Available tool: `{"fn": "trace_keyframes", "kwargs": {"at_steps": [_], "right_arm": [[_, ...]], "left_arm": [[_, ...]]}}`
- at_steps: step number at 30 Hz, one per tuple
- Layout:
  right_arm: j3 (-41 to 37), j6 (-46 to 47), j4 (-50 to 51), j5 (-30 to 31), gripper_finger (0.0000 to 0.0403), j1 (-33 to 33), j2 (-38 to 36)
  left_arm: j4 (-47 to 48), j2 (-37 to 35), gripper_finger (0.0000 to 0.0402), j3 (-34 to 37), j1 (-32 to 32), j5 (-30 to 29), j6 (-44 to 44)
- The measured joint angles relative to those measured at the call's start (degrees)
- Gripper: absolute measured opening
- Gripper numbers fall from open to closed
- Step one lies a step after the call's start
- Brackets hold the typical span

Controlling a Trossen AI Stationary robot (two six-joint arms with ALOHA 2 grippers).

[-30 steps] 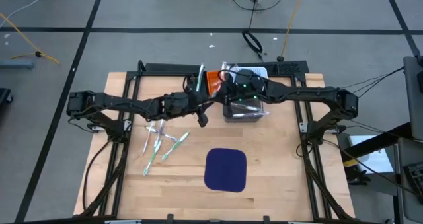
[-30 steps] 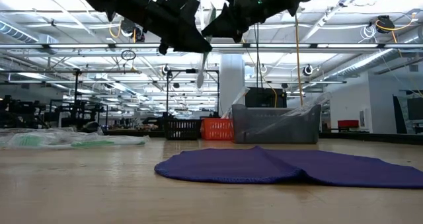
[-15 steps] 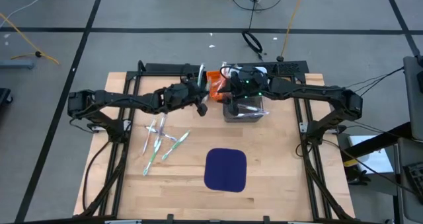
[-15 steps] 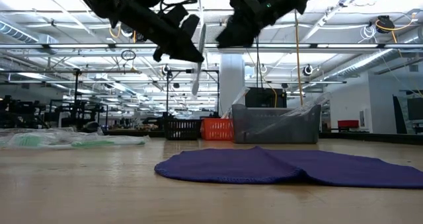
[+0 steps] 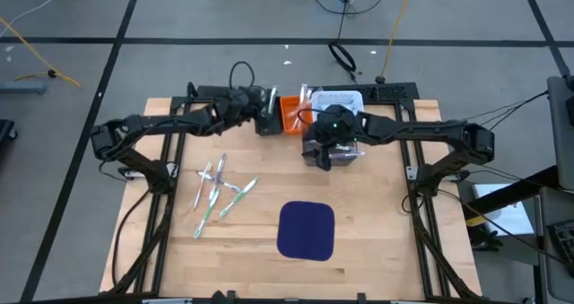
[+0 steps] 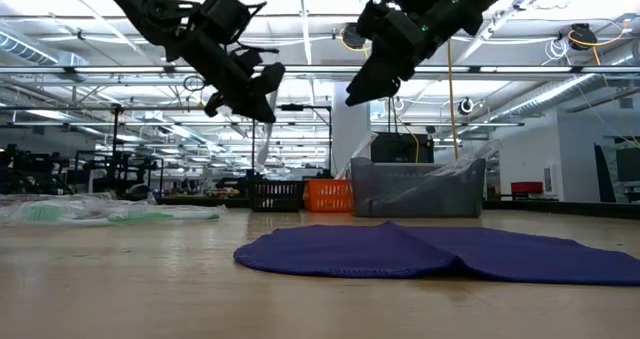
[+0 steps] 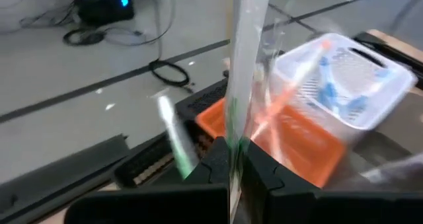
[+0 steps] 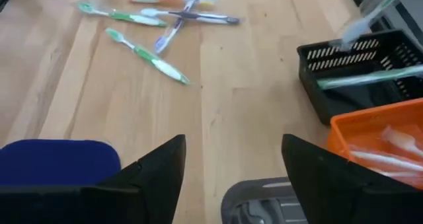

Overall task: Pick & Place Toothbrushes
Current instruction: Put the green toothbrush into the black basket, then put the violet toothbrush into the gray basket

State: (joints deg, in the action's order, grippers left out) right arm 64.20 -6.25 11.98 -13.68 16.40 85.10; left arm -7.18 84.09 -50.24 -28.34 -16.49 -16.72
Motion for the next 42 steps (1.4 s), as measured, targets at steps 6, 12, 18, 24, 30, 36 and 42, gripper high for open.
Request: {"fn": "trace_keyframes", "kwargs": {"at_steps": [6, 12, 18, 24, 30, 36, 42], "right_arm": [[-2.5, 0.9, -4.6, 0.0, 0.0230, -1.2, -0.3], [-3.2, 1.0, -4.8, 0.0, 0.0226, -1.3, -0.3], [-3.3, 1.0, -4.9, 0.1, 0.0223, -1.5, -0.3], [-3.3, 1.0, -4.9, 0.1, 0.0222, -1.5, -0.3], [-3.3, 0.6, -4.9, 0.1, 0.0222, -1.5, -0.3], [-3.3, 0.6, -4.9, 0.1, 0.0217, -1.5, -0.3], [-6.3, 1.2, -8.7, 0.1, 0.0217, -1.5, -0.3]], "left_arm": [[0.5, 0.0, 0.0001, 0.0, -3.3, 3.0, -4.4], [2.1, 2.9, 0.0001, 0.0, -3.6, 3.7, -6.3], [-2.9, 9.5, 0.0004, 0.0, -4.1, 4.8, -8.8], [-3.6, 12.0, 0.0011, 0.0, -5.8, 7.2, -11.6], [-3.4, 12.0, 0.0057, 0.0, -6.1, 9.0, -10.6], [-3.5, 12.0, 0.0132, 0.0, -6.1, 9.0, -10.8], [-3.1, 10.2, 0.0181, 0.0, -6.3, 10.6, -10.2]]}}
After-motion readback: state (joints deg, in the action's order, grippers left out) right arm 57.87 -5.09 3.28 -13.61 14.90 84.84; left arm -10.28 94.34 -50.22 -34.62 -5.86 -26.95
